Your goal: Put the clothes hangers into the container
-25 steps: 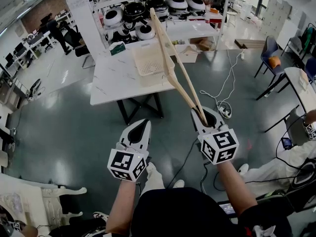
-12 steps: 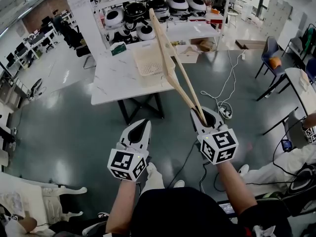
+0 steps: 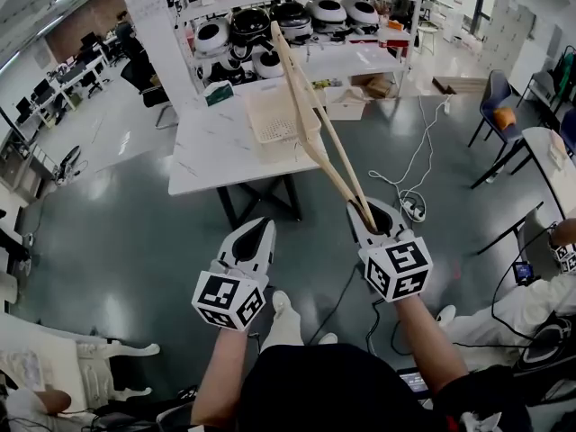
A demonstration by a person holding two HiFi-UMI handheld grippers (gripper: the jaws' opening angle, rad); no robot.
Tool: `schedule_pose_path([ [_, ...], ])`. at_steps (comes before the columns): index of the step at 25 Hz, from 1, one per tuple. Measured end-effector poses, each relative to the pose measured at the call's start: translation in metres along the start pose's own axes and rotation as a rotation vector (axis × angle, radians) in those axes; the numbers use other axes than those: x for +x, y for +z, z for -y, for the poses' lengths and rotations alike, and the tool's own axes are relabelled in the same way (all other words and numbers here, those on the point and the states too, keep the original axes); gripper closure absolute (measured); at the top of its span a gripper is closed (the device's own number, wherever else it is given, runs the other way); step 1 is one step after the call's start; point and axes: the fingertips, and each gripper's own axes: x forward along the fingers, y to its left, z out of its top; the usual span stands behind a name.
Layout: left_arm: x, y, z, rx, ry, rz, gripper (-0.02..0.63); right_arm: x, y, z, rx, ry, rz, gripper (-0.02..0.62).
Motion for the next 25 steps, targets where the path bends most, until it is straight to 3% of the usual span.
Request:
schedule_pose_path([
  [25, 0.066, 0.0, -0.071, -0.015, -0.013, -0.013, 0.601, 0.094, 0.009, 0.025, -0.001, -0.013, -0.01, 0.531],
])
